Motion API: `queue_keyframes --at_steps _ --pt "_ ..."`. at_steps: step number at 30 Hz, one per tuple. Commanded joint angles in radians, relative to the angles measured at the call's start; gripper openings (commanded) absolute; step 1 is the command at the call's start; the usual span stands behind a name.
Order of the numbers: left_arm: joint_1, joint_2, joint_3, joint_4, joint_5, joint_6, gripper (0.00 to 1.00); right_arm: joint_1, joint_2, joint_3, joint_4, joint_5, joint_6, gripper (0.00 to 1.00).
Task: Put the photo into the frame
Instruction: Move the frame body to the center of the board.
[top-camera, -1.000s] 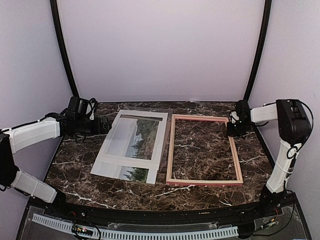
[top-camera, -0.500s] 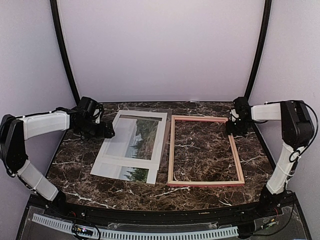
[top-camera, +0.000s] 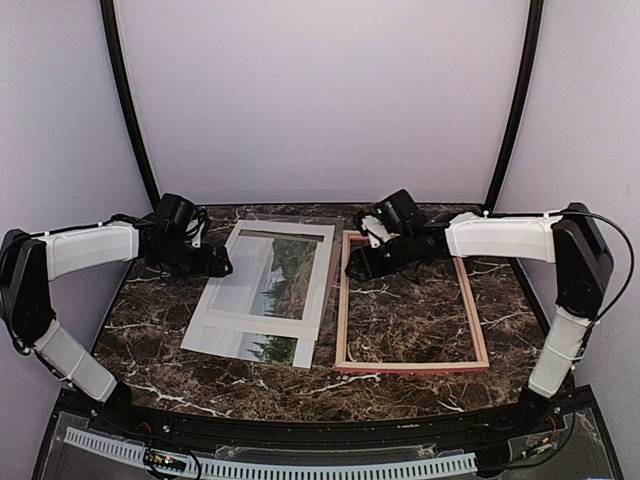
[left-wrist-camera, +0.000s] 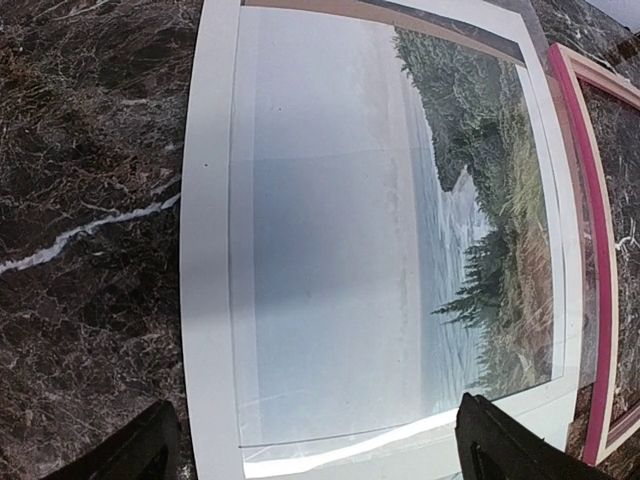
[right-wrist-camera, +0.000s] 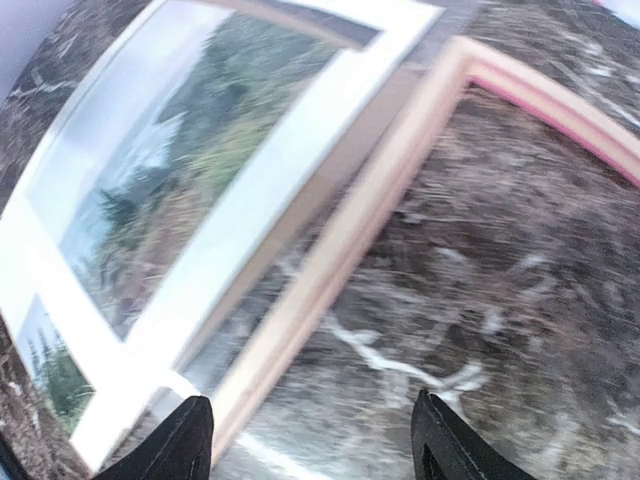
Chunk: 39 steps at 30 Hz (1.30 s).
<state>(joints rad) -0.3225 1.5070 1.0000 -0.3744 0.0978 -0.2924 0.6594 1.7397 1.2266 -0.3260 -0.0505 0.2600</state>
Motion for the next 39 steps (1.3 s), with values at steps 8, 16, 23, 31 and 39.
queue_keyframes --at_steps 8,16,23,31,39 --pt "0.014 -0.008 0.001 0.025 0.024 -0.034 0.99 0.233 0.34 0.313 0.032 -0.097 0.154 0.67" --pt "0.015 -0.015 -0.011 0.036 0.013 -0.052 0.98 0.232 0.385 0.328 -0.022 -0.029 0.207 0.65" --pt "0.014 -0.003 -0.006 0.038 0.011 -0.056 0.98 0.2 0.38 0.291 -0.049 0.029 0.25 0.65" --pt "0.014 0.007 -0.014 0.073 0.035 -0.062 0.98 0.164 0.377 0.276 -0.101 0.091 0.251 0.66" --pt "0.033 0.079 0.037 0.035 0.056 -0.035 0.98 0.144 0.385 0.257 -0.058 0.041 0.271 0.68"
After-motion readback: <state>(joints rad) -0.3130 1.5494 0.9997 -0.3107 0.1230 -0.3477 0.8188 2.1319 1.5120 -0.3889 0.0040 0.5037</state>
